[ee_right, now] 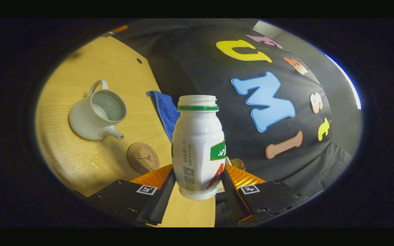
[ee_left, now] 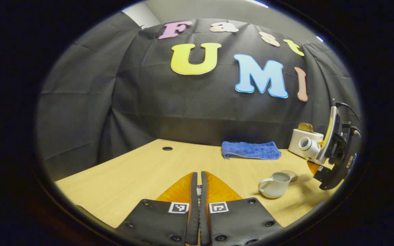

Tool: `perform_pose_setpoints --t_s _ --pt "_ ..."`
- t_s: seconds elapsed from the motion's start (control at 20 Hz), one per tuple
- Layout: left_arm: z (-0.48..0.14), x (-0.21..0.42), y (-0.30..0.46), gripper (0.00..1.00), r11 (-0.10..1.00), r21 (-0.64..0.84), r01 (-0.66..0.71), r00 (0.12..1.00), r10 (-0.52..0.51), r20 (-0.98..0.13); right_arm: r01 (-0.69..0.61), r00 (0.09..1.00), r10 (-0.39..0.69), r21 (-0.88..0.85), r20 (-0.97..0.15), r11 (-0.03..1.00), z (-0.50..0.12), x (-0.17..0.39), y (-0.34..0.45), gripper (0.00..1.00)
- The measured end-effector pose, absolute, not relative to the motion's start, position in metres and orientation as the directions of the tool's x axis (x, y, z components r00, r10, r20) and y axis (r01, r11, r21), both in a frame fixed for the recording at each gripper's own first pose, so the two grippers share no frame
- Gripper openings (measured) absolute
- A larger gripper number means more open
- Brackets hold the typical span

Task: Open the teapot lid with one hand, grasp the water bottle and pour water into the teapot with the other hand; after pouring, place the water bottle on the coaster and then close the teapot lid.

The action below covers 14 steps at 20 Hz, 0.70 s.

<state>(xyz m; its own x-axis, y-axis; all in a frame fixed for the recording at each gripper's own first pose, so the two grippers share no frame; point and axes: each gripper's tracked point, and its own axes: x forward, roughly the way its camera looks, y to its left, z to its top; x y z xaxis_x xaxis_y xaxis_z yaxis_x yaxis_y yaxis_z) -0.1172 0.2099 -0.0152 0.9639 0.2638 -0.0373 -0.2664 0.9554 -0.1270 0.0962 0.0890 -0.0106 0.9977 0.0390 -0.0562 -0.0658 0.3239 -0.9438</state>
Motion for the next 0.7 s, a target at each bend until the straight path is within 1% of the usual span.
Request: perform_pose_setpoints --t_s 0.25,0.3,0.35,0.4,0.45,0.7 --pt "-0.021 -0.118 0.215 0.07 0.953 -0.136 -0.270 0.963 0.266 -0.051 -0.038 0.998 0.063 -0.981 -0.026 0.191 -0.007 0.096 0.101 0.73" --pt "-0.022 -0.118 0.216 0.11 0.953 -0.137 -0.271 0.962 0.267 -0.052 -0.030 0.998 0.068 -0.986 -0.019 0.162 -0.005 0.097 0.101 0.72" --pt "-0.024 -0.118 0.217 0.11 0.952 -0.137 -0.274 0.962 0.269 -0.055 -0.022 0.997 0.071 -0.990 -0.013 0.136 -0.003 0.097 0.101 0.72" --pt "-0.024 -0.119 0.218 0.07 0.951 -0.138 -0.276 0.961 0.270 -0.056 -0.014 0.997 0.074 -0.994 -0.006 0.111 -0.001 0.097 0.102 0.73" --pt "-0.027 -0.120 0.219 0.11 0.950 -0.138 -0.279 0.960 0.273 -0.058 -0.005 0.997 0.076 -0.996 0.002 0.089 0.001 0.097 0.102 0.73" --pt "-0.029 -0.120 0.225 0.11 0.948 -0.137 -0.289 0.957 0.283 -0.064 0.025 0.995 0.093 -1.000 0.026 0.013 0.017 0.098 0.103 0.73"
